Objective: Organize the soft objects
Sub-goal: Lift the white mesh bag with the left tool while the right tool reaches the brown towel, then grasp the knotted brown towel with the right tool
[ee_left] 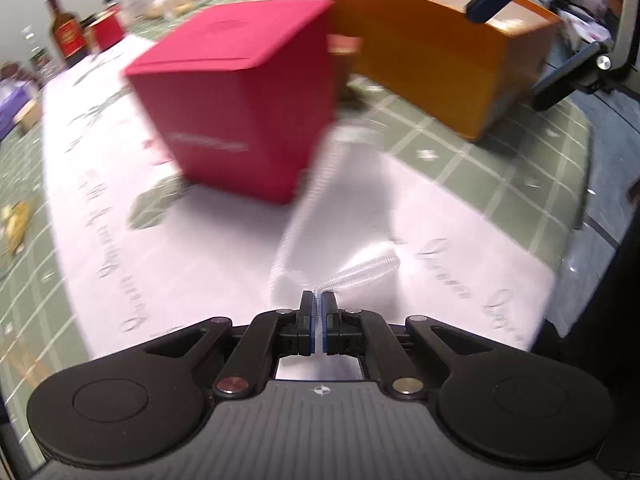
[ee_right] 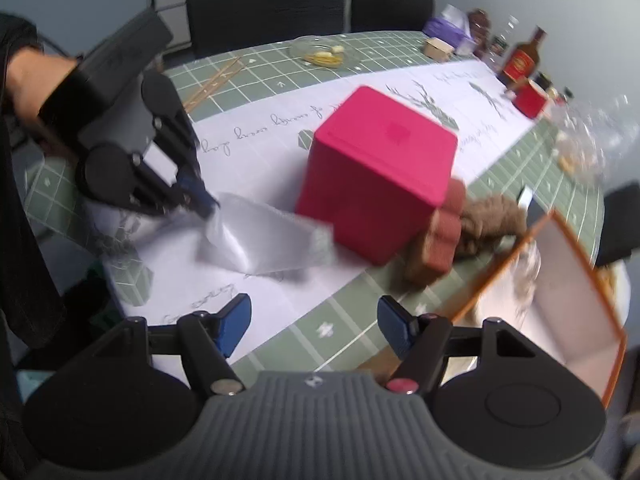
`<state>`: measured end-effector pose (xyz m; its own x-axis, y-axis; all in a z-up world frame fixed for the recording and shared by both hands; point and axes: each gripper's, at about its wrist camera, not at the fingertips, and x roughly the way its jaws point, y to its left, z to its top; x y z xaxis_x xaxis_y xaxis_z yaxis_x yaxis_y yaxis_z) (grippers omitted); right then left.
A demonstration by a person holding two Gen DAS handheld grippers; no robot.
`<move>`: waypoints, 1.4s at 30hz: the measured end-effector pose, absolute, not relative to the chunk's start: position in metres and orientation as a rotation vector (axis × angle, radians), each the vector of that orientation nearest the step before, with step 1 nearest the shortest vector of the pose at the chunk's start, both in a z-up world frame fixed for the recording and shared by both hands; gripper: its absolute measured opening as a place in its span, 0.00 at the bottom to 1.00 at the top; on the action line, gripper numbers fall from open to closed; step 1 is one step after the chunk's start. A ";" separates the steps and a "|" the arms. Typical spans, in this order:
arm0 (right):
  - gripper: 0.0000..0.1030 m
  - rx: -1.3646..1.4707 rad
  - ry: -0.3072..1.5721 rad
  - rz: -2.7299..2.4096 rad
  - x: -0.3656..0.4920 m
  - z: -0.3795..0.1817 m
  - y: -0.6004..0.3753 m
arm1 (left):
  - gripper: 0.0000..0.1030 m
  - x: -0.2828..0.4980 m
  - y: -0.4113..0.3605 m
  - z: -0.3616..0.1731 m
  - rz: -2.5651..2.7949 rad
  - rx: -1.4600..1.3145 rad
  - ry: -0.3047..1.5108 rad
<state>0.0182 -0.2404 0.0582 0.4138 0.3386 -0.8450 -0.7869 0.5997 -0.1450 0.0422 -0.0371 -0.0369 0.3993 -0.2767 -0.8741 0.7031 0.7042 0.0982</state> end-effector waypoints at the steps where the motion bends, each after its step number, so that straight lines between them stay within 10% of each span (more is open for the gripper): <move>1: 0.67 -0.636 0.866 0.755 0.023 0.059 -0.236 | 0.03 0.047 -0.030 -0.034 -0.630 0.490 0.969; 31: 0.75 -1.532 1.010 0.945 0.234 -0.023 -0.193 | 0.03 0.148 0.029 -0.022 -0.536 0.206 0.950; 42: 0.61 -1.622 0.982 0.993 0.238 -0.055 -0.190 | 0.03 0.151 0.028 -0.029 -0.552 0.184 0.964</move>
<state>0.2382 -0.1903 -0.0547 0.3448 -0.1445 -0.9275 -0.9259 -0.2149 -0.3107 0.1506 0.0285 -0.0291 0.4457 -0.3627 -0.8184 0.5221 0.8480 -0.0915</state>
